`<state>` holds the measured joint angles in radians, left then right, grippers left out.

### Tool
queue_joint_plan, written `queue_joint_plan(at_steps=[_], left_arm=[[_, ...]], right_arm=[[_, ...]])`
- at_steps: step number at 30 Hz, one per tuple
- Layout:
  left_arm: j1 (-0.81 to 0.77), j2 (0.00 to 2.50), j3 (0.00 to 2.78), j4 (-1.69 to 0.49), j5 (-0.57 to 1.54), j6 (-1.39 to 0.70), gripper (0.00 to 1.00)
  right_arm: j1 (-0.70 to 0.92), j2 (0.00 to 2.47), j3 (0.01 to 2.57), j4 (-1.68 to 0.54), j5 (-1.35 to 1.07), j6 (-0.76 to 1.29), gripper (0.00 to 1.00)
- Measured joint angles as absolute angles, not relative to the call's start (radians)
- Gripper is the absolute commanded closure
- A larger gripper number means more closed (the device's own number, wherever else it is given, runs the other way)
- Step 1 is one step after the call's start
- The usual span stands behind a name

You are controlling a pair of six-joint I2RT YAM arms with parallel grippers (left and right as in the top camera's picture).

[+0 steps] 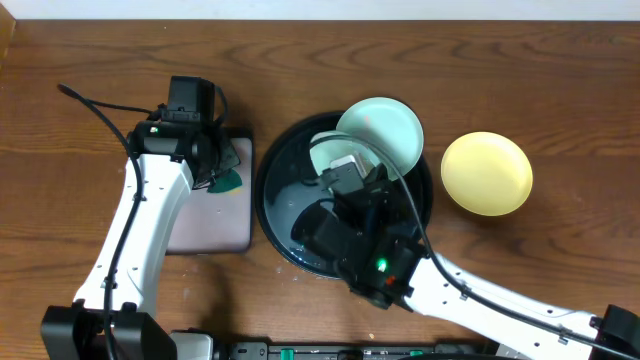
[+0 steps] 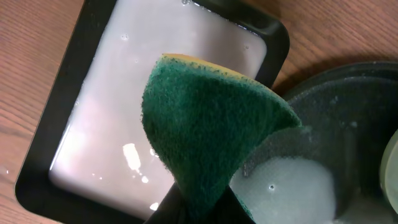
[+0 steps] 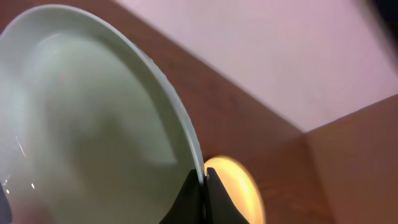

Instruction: Clean dirty plates on tray and stack at the side

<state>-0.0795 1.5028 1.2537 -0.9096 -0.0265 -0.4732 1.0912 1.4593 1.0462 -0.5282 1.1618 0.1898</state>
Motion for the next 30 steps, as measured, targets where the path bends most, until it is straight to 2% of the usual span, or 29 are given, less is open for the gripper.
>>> queue_joint_plan(at_steps=[9, 20, 25, 30], left_arm=[[-0.08, 1.503, 1.254, -0.913, -0.027, -0.473, 0.92], [-0.08, 1.503, 1.254, -0.913, -0.027, -0.473, 0.92], [-0.08, 1.503, 1.254, -0.913, -0.026, -0.473, 0.93], [-0.08, 1.503, 1.254, -0.913, -0.026, -0.473, 0.93]], right_arm=[[1.14, 1.459, 1.046, -0.386, 1.296, -0.005, 0.99], [1.145, 1.457, 1.046, -0.356, 1.353, -0.062, 0.99], [1.144, 1.453, 1.047, -0.414, 1.242, -0.04, 0.99], [1.122, 1.452, 1.047, -0.501, 0.966, 0.115, 0.99]])
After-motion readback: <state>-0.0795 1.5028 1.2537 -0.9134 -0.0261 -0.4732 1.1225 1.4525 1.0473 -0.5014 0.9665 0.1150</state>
